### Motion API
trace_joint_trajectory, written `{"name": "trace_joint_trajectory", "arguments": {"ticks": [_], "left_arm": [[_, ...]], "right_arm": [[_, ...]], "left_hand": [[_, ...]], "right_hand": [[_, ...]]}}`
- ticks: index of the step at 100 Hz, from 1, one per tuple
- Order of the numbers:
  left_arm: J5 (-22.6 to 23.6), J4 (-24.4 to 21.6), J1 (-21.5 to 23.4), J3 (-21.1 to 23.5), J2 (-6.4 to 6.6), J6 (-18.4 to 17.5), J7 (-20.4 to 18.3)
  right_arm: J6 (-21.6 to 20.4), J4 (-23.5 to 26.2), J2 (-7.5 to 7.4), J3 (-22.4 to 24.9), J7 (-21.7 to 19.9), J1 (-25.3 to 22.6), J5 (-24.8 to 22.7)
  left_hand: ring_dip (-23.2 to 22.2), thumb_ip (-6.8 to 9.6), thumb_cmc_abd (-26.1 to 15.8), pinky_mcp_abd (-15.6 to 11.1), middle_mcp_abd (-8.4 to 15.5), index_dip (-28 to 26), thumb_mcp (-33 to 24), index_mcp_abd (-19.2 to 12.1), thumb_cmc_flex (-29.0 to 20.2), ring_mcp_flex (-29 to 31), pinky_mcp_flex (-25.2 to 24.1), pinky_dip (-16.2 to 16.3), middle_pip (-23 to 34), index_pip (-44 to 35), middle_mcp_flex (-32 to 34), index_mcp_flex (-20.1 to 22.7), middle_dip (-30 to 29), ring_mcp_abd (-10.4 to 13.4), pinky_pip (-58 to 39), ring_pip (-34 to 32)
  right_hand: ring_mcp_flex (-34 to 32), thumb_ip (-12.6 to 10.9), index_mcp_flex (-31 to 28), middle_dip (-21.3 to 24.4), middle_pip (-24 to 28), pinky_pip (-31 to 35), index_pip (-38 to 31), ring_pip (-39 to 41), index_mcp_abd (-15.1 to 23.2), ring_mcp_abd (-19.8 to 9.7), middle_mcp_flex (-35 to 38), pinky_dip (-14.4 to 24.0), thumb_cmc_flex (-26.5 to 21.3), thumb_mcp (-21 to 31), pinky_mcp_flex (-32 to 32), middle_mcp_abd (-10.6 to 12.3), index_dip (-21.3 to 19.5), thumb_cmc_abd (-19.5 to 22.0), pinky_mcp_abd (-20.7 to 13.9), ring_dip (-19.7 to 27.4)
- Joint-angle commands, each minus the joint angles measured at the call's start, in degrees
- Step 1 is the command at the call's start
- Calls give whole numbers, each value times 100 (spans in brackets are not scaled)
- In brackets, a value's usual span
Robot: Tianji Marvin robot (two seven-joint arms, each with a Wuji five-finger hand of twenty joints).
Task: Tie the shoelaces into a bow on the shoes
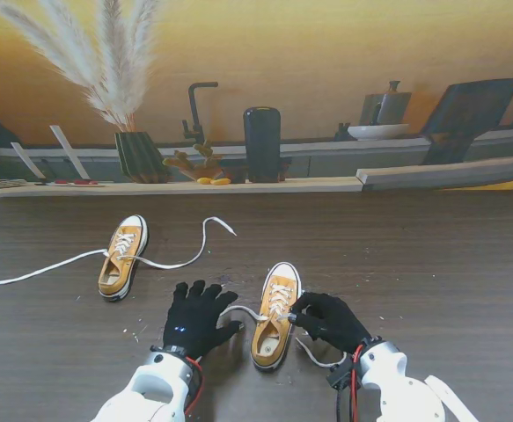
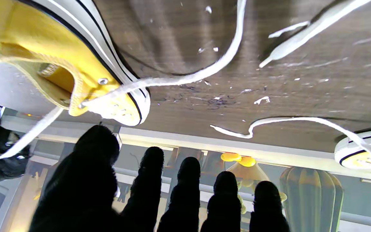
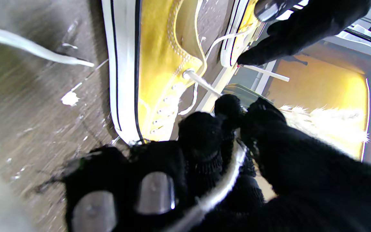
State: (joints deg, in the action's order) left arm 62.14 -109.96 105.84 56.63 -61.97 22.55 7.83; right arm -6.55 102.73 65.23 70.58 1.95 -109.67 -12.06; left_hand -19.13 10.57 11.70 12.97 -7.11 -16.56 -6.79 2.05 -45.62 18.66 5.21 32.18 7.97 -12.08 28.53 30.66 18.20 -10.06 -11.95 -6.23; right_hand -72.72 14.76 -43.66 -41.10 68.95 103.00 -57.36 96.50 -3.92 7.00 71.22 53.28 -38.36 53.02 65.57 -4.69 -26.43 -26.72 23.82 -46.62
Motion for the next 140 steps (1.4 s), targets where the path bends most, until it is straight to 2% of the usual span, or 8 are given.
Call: {"name": "trace_joint_trajectory", "arguments": {"ticks": [1, 16, 65, 96, 106, 118, 134, 140], "left_arm": [[27, 38, -235, -3, -2, 96, -301], [60, 393, -802, -328, 46, 327, -764], [-710, 1441, -1962, -1194, 3, 109, -881], [-967, 1824, -2251, -1539, -57, -24, -706], [-1015, 1909, -2277, -1620, -83, -46, -597], [-1041, 1890, -2202, -1631, -92, -91, -518], [-923, 1654, -1911, -1468, -44, -142, -563], [-940, 1583, -1742, -1338, -55, -233, -439]], "right_arm": [[36, 63, -25, 25, -79, -28, 26], [98, 104, -24, 82, -119, -62, 113], [69, 188, -44, 154, -233, -131, 223], [-40, 304, -79, 214, -366, -247, 275], [-85, 334, -83, 238, -382, -286, 298], [-156, 381, -88, 277, -396, -349, 318], [-231, 435, -98, 311, -431, -413, 350], [-245, 449, -106, 317, -455, -430, 352]], "left_hand": [[-211, 147, 369, -100, 33, -13, -190, 149, -124, 2, -39, 164, -1, 39, -207, -114, 151, 60, -15, -78], [-329, 213, 845, -82, 48, -268, -639, 266, -83, -35, -55, 239, 105, -165, -366, -273, 311, 82, 18, -153], [-474, 64, 1085, -51, 80, -595, -1213, 11, -80, 88, 9, 357, 325, -616, -93, 3, 462, 72, -27, -389], [-463, -256, 948, -29, 104, -826, -1353, -439, 2, 191, 14, 352, 412, -1117, 163, 207, 487, 61, 2, -481], [-465, -510, 1042, 1, 64, -1435, -1147, -722, -273, 227, 23, 339, 470, -1914, 335, 459, 515, 34, 12, -518], [-481, -480, 831, 27, 124, -1605, -803, -1129, -597, 340, 48, 292, 645, -3974, 749, 687, 590, 18, 23, -598], [-562, -404, 607, 43, 54, -2172, -922, -607, -377, 477, -61, 136, 1065, -5660, 1037, 388, 877, 17, 148, -796], [-784, -286, 527, 28, -35, -2549, -1222, -305, -39, 713, -41, 8, 1392, -6106, 1303, 548, 1168, 12, 192, -1128]], "right_hand": [[-228, -56, 214, -96, -43, 1698, 31, 394, 277, -308, -63, 112, -89, -226, 254, -77, 111, 117, -218, -103], [-228, -59, 209, -98, -119, 1698, 41, 396, 261, -307, -100, 124, -105, -235, 255, -122, 108, 131, -218, -102], [-226, -72, 144, -121, -192, 1698, 33, 367, 257, -283, -112, 103, -163, -264, 246, -158, 76, 139, -211, -88], [-225, -85, 58, -131, -215, 1698, 8, 345, 255, -252, -91, 53, -197, -267, 239, -187, 49, 148, -195, -76], [-224, -90, 24, -135, -227, 1698, 1, 336, 266, -238, -90, 30, -213, -266, 234, -171, 39, 145, -185, -71], [-222, -90, -8, -136, -243, 1698, -1, 313, 254, -204, -82, -10, -225, -271, 225, -191, 32, 146, -161, -59], [-220, -92, -28, -139, -259, 1680, 3, 280, 248, -158, -70, -77, -240, -276, 212, -200, 19, 152, -121, -41], [-221, -91, -33, -143, -255, 1656, 5, 263, 254, -140, -62, -104, -243, -281, 207, -201, 16, 160, -99, -32]]}}
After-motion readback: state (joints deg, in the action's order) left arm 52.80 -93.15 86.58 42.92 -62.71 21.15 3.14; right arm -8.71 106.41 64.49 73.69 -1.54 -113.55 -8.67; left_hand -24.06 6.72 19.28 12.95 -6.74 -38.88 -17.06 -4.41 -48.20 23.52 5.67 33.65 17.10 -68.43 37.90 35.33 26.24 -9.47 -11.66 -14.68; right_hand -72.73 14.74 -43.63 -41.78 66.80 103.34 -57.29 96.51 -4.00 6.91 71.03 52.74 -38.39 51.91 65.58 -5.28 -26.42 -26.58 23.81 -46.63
